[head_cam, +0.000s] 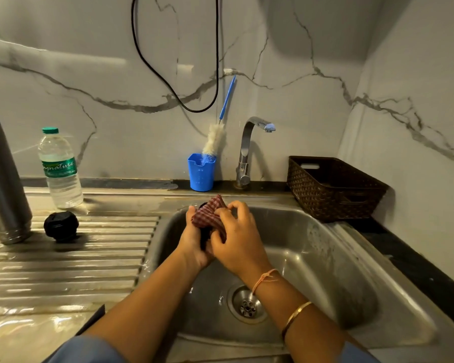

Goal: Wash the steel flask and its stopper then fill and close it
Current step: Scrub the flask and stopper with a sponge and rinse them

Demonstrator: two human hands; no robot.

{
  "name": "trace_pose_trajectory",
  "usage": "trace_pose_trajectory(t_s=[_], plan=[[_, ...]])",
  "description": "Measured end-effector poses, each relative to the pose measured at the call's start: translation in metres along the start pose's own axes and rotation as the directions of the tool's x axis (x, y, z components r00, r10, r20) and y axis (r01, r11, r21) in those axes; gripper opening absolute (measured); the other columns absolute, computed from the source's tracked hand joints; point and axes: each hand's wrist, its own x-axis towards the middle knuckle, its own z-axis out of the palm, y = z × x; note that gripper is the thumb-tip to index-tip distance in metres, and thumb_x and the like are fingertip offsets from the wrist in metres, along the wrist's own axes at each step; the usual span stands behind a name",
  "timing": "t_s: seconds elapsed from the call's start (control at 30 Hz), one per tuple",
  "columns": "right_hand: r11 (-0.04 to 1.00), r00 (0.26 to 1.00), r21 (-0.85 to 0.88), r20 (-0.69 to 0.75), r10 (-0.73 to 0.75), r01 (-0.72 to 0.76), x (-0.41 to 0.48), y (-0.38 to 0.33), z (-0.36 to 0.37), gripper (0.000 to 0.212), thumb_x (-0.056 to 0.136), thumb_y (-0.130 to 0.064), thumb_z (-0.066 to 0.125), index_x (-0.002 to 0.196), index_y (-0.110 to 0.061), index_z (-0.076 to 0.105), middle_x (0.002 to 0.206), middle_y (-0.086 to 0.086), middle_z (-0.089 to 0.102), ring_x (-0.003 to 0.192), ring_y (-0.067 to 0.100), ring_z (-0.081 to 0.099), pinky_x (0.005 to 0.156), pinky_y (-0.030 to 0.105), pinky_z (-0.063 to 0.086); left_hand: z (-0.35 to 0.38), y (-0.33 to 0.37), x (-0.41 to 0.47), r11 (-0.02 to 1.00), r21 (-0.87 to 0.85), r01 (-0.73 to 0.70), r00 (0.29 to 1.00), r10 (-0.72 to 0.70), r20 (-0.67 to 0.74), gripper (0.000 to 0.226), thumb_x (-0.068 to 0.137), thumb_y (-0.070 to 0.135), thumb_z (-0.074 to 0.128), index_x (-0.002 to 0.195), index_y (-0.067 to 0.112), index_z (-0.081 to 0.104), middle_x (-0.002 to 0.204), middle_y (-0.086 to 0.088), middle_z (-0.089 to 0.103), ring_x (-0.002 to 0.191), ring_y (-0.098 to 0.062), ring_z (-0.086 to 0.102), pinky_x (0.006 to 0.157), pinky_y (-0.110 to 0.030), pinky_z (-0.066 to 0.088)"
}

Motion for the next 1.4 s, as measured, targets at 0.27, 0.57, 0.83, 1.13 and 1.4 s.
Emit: trace_pose_trajectory(t_s=[0.27, 0.57, 0.83, 1.13, 1.4], plan=[[0.982, 0.987, -0.178, 0.158, -0.039, 0.067, 0.000, -0.004, -0.005, 0.033, 0.092, -0.026, 0.047, 0.117, -0.009, 0.059, 0.127, 0.010, 0.041, 0.112, 0.028, 0.043, 0.091, 0.037, 0.042, -0.003, 0.009, -0.002, 0.980, 0.160, -0.121, 0.991, 0.110, 0.079, 0.040, 0.088, 0.047, 0.053, 0.100, 0.010, 0.064, 0.082, -0.012, 0.072, 0.086, -0.024, 0.063, 0.070, -0.035, 0.049], [0.081, 0.618, 0.681, 0.600, 0.507, -0.728, 0.014, -0.006, -0.018, 0.016, 0.085, -0.008, 0.051, 0.079, -0.002, 0.064, 0.075, 0.015, 0.066, 0.068, 0.029, 0.065, 0.065, 0.038, 0.055, 0.002, 0.007, -0.006, 0.864, 0.396, -0.310, 0.947, 0.241, 0.213, 0.031, 0.085, 0.034, 0.061, 0.111, 0.025, 0.049, 0.110, -0.018, 0.060, 0.098, -0.031, 0.061, 0.087, -0.048, 0.052], [-0.016, 0.784, 0.848, 0.496, 0.372, -0.529, 0.017, -0.009, -0.024, 0.016, 0.094, -0.016, 0.049, 0.106, -0.010, 0.058, 0.097, 0.009, 0.063, 0.083, 0.015, 0.058, 0.064, 0.024, 0.050, -0.003, 0.004, 0.013, 0.978, 0.048, -0.203, 0.979, 0.203, 0.000, 0.063, 0.082, 0.055, 0.056, 0.121, 0.007, 0.057, 0.108, -0.018, 0.066, 0.100, -0.029, 0.064, 0.080, -0.038, 0.053], [0.986, 0.994, -0.145, 0.084, -0.072, 0.083, 0.005, -0.001, 0.000, 0.047, 0.094, -0.023, 0.045, 0.136, -0.005, 0.038, 0.127, 0.014, 0.047, 0.109, 0.029, 0.050, 0.083, 0.034, 0.043, -0.002, 0.011, 0.007, 0.989, 0.081, -0.122, 0.992, 0.120, 0.034, 0.046, 0.090, 0.052, 0.049, 0.096, 0.010, 0.066, 0.075, -0.010, 0.073, 0.085, -0.023, 0.065, 0.066, -0.038, 0.056], [0.493, 0.708, 0.511, 0.450, 0.544, -0.704, 0.022, 0.007, -0.014, 0.037, 0.094, -0.038, 0.043, 0.094, -0.007, 0.063, 0.063, 0.005, 0.061, 0.050, 0.014, 0.055, 0.045, 0.020, 0.038, 0.003, 0.002, 0.004, 0.864, 0.345, -0.366, 0.930, 0.336, 0.147, 0.048, 0.077, 0.047, 0.060, 0.114, 0.018, 0.052, 0.105, -0.011, 0.066, 0.099, -0.022, 0.063, 0.091, -0.038, 0.049]])
